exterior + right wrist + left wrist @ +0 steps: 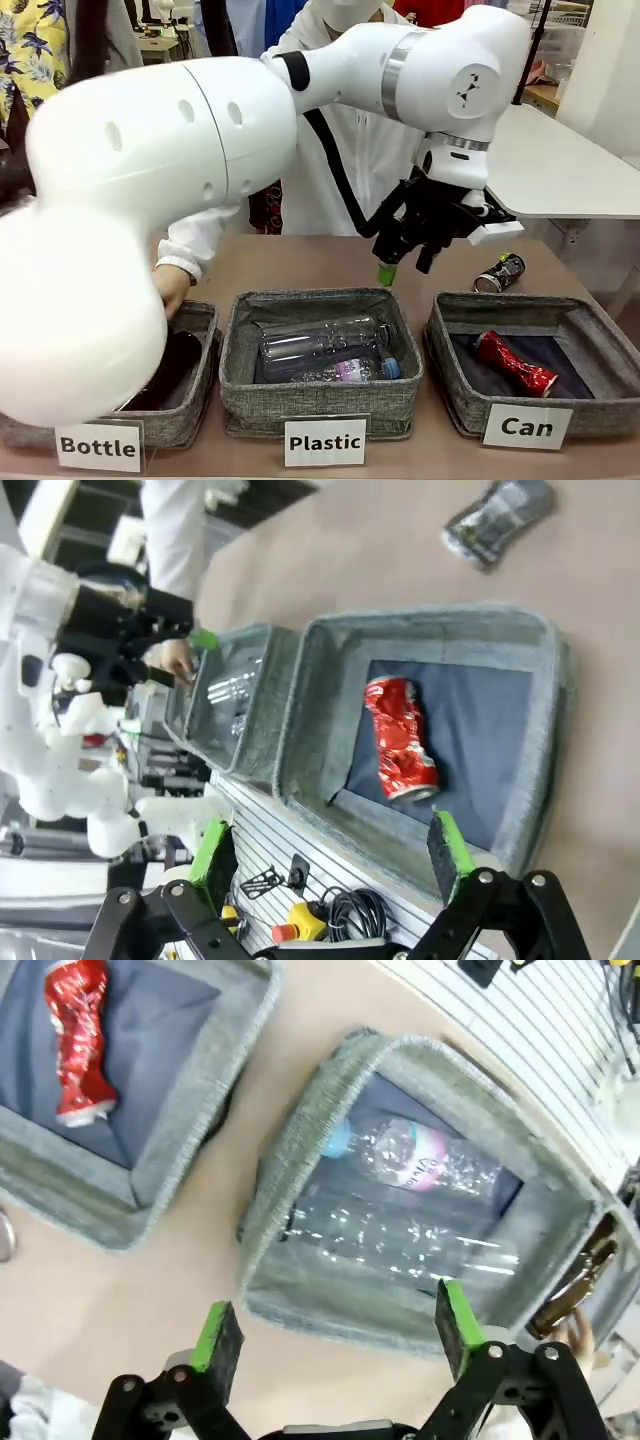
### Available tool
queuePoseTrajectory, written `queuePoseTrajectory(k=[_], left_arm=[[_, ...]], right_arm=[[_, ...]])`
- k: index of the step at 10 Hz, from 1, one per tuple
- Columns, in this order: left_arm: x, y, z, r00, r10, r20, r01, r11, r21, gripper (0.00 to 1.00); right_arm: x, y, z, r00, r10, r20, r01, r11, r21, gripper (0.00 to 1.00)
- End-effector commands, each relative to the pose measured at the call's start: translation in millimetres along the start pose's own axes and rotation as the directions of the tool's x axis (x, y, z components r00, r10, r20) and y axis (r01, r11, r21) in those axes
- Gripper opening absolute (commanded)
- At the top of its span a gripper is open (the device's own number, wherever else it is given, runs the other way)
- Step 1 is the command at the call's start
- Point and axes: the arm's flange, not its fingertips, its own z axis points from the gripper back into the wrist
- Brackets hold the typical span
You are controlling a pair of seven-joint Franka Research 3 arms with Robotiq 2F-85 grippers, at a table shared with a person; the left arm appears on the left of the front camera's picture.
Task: Sort the can waste into the basket.
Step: Pick up the can waste from the table and place it in the right Fabric basket.
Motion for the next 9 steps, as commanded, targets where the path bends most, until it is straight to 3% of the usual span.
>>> queuePoseTrajectory(k=[1,4,7,8,9], left_arm=[[3,-68,-34,0.997,0.067,0.047,-0.069,0.996,0.049,1.0],[-24,-93,-39,0.971,0.214,0.109,-0.226,0.968,0.11,1.0],[-44,-104,-30,0.956,0.259,0.136,-0.279,0.946,0.164,1.0],[-66,-118,-19,0.93,0.328,0.166,-0.357,0.915,0.189,1.0],[-96,-143,-4,0.884,0.394,0.253,-0.446,0.873,0.196,1.0]], right_arm=[[23,20,-20,0.999,0.023,-0.028,-0.023,1.0,-0.006,1.0],[33,32,-50,0.99,0.062,-0.125,-0.061,0.998,0.012,1.0],[31,32,-51,0.991,0.059,-0.121,-0.056,0.998,0.031,1.0],[30,34,-56,0.989,0.065,-0.133,-0.059,0.997,0.042,1.0],[30,38,-66,0.983,0.084,-0.162,-0.076,0.995,0.059,1.0]])
